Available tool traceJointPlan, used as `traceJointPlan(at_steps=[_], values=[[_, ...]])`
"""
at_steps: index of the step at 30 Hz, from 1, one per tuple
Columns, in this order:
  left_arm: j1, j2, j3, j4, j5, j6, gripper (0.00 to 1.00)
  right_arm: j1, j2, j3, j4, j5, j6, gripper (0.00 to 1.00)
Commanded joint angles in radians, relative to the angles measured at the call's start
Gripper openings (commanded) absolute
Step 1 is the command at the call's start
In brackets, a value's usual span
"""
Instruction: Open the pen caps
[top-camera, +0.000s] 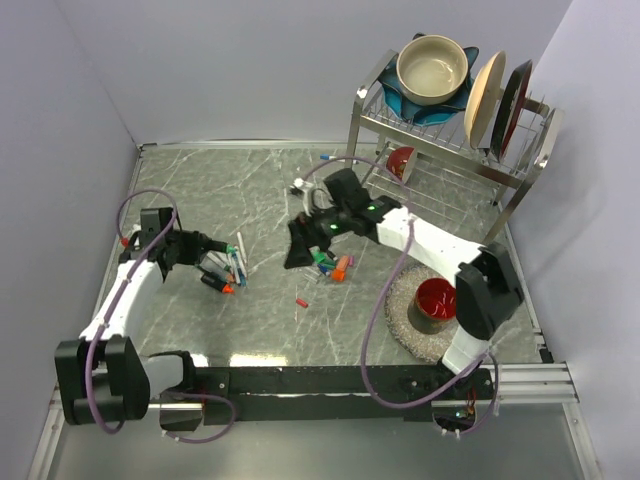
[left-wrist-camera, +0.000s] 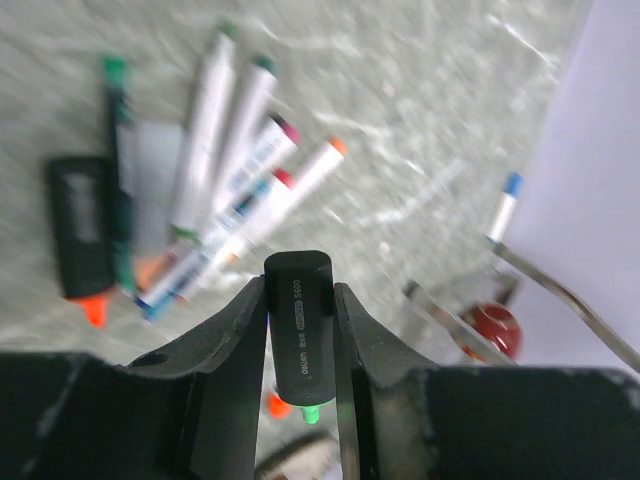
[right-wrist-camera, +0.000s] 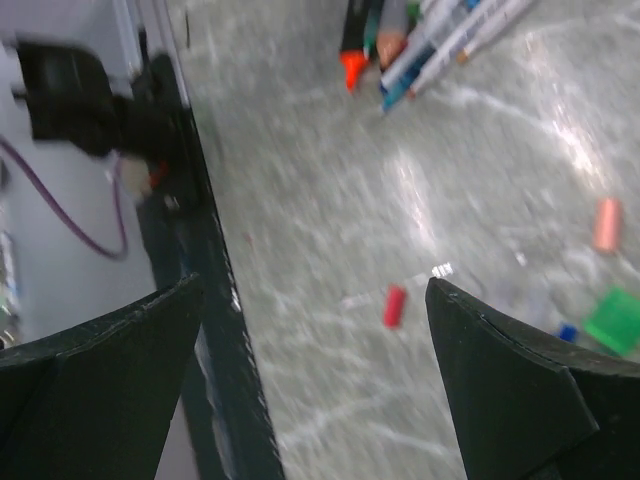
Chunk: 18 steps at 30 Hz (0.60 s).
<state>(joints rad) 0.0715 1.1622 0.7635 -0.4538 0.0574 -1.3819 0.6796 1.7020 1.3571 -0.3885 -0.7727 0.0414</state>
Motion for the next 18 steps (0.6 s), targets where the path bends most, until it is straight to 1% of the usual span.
traceJointPlan(at_steps=[1, 2, 3, 7, 9, 12, 13, 15, 16, 18], values=[[-0.042, -0.071, -0.018, 0.075, 0.058, -0.104, 0.31, 0.079, 0.041, 0.085, 0.152, 0.180, 0.312, 1.00], [-0.055, -0.079, -0.023, 0.075, 0.058, -0.117, 0.31, 0.089, 0.047, 0.094, 0.158, 0.229, 0.336, 1.00], [-0.059, -0.090, -0.030, 0.076, 0.055, -0.141, 0.31, 0.095, 0.062, 0.103, 0.177, 0.245, 0.347, 1.00], [-0.067, -0.136, -0.069, 0.081, 0.047, -0.193, 0.31, 0.103, 0.102, 0.155, 0.221, 0.233, 0.446, 0.98], [-0.067, -0.144, -0.078, 0.086, 0.056, -0.215, 0.31, 0.126, 0.117, 0.180, 0.215, 0.268, 0.449, 0.98], [-0.095, -0.157, -0.095, 0.093, 0.071, -0.239, 0.31, 0.149, 0.159, 0.224, 0.208, 0.292, 0.456, 0.93], [-0.095, -0.163, -0.101, 0.092, 0.074, -0.243, 0.31, 0.152, 0.179, 0.244, 0.198, 0.302, 0.459, 0.89], [-0.095, -0.173, -0.108, 0.098, 0.091, -0.261, 0.31, 0.156, 0.199, 0.255, 0.201, 0.317, 0.457, 0.88], [-0.095, -0.183, -0.119, 0.104, 0.099, -0.267, 0.31, 0.158, 0.205, 0.264, 0.203, 0.320, 0.445, 0.83], [-0.096, -0.194, -0.122, 0.099, 0.108, -0.273, 0.31, 0.158, 0.223, 0.284, 0.197, 0.329, 0.437, 0.81]])
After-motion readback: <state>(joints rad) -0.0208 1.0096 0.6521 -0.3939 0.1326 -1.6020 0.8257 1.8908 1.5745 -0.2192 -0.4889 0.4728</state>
